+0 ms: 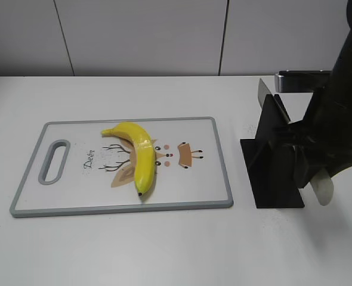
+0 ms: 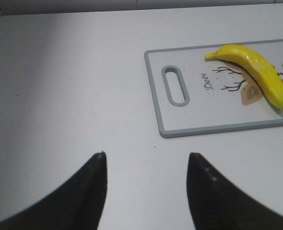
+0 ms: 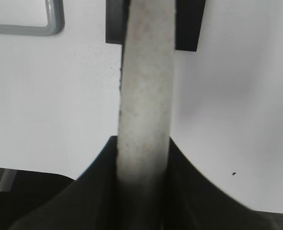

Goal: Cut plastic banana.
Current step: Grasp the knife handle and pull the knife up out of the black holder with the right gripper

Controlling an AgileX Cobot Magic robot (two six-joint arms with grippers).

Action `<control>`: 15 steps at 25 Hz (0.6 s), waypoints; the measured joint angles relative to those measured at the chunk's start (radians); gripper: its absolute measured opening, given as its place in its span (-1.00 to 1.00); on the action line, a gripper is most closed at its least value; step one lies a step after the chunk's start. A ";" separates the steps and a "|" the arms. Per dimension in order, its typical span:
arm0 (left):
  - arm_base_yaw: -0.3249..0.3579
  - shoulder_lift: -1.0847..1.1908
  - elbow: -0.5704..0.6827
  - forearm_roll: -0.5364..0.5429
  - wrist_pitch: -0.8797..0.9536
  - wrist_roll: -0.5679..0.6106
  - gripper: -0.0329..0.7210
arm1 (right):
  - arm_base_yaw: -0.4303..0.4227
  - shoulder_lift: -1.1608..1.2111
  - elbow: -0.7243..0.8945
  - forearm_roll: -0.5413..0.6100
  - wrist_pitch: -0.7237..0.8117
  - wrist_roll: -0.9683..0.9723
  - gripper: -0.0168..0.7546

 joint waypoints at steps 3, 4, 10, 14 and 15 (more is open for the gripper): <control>0.000 0.000 0.000 0.000 0.000 0.000 0.41 | 0.000 -0.001 0.000 0.002 0.001 0.003 -0.50; 0.000 0.000 0.000 0.000 0.000 0.000 0.41 | 0.000 -0.003 0.000 0.003 0.002 0.007 -0.50; 0.000 0.000 0.000 0.000 0.000 0.000 0.41 | 0.000 -0.082 0.000 0.030 0.018 0.024 -0.50; 0.000 0.000 0.000 0.000 0.000 0.000 0.41 | 0.000 -0.136 0.000 0.030 0.033 0.025 -0.50; 0.000 0.000 0.000 0.000 0.000 0.000 0.41 | 0.000 -0.149 0.000 0.030 0.037 0.025 -0.50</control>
